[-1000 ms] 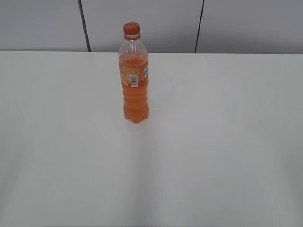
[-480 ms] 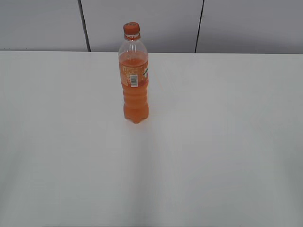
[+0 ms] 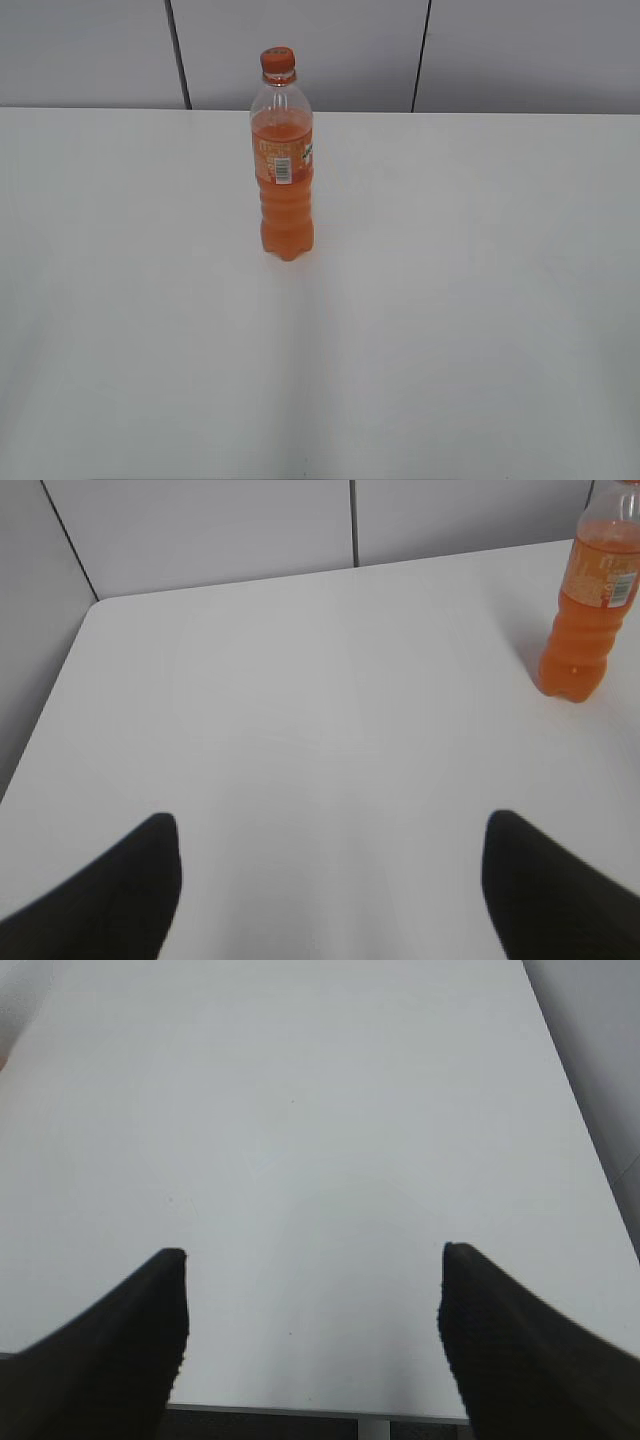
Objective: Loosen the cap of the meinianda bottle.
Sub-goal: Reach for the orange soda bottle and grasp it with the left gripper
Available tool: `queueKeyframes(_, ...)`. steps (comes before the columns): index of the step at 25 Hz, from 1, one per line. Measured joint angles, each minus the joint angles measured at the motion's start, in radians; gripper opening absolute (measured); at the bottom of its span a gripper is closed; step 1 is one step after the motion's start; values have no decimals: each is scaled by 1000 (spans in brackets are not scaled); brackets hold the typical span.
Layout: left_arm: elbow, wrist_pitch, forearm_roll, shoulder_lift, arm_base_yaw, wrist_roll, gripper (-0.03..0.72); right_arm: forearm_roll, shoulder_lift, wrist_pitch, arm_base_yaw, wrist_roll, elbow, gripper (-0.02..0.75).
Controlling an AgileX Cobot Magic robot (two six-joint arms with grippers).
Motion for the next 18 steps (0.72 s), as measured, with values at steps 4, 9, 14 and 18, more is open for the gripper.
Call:
queueKeyframes(4,0,0,9,0,0,0,562,0,0,0,0,0,0,586)
queueKeyframes(9,0,-2,14,0,0,0,562,0,0,0,0,0,0,586)
queueKeyframes(14,-13,-83,14,1,0,0,562,0,0,0,0,0,0,586)
queueKeyframes(18,-13,-171,15,49,0,0,562,0,0,0,0,0,0,586)
